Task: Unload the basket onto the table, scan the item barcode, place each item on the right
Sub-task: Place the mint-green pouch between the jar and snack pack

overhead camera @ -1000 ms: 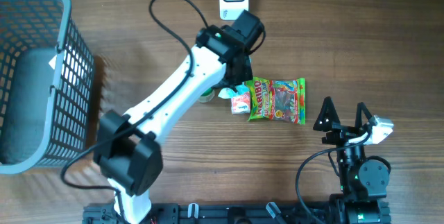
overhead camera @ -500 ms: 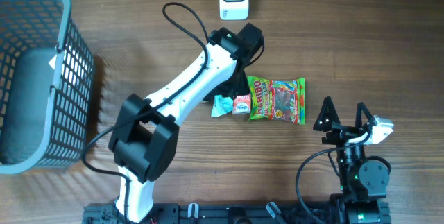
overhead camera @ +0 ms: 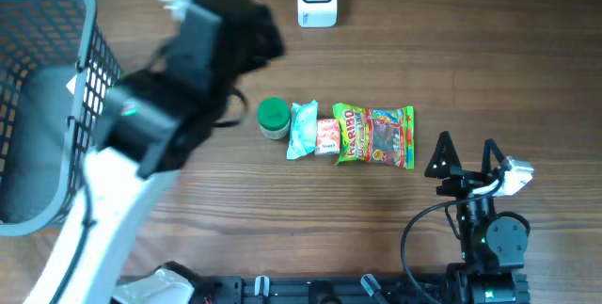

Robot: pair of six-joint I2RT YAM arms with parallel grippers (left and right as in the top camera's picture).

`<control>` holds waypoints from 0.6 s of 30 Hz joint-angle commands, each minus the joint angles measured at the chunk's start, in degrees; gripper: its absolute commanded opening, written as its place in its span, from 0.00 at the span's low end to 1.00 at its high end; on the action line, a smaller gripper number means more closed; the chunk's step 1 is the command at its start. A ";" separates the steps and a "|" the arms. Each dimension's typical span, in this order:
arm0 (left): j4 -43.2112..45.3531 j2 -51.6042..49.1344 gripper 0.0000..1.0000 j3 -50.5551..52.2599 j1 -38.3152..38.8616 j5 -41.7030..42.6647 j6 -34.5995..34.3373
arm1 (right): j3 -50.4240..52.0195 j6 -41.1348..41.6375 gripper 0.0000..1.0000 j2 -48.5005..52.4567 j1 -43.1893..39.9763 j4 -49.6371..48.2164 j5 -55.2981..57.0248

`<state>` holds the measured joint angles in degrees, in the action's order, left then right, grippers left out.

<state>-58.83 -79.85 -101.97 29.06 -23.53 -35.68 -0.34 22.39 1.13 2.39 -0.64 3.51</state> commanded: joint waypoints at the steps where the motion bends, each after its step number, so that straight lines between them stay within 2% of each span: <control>1: 2.62 5.51 1.00 -0.63 -11.39 -4.96 2.47 | 0.04 -0.81 1.00 -0.09 0.28 -0.15 0.81; 6: 8.96 9.11 1.00 -0.63 -33.68 1.90 2.43 | 0.04 -0.76 1.00 -0.09 0.28 -0.15 0.81; 8: 10.54 8.28 1.00 -0.63 -40.22 3.67 2.23 | 0.04 -0.76 0.99 -0.09 0.28 -0.15 0.81; 14: 11.02 3.96 1.00 -0.63 -53.62 12.33 1.81 | 0.04 -0.81 1.00 -0.09 0.28 -0.15 0.81; 18: 8.33 -1.77 1.00 -0.63 -57.96 17.64 1.77 | 0.04 -0.79 1.00 -0.09 0.28 -0.15 0.81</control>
<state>-48.77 -77.82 -102.02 -26.72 -11.57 -34.15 -0.34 22.39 1.13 2.39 -0.62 3.51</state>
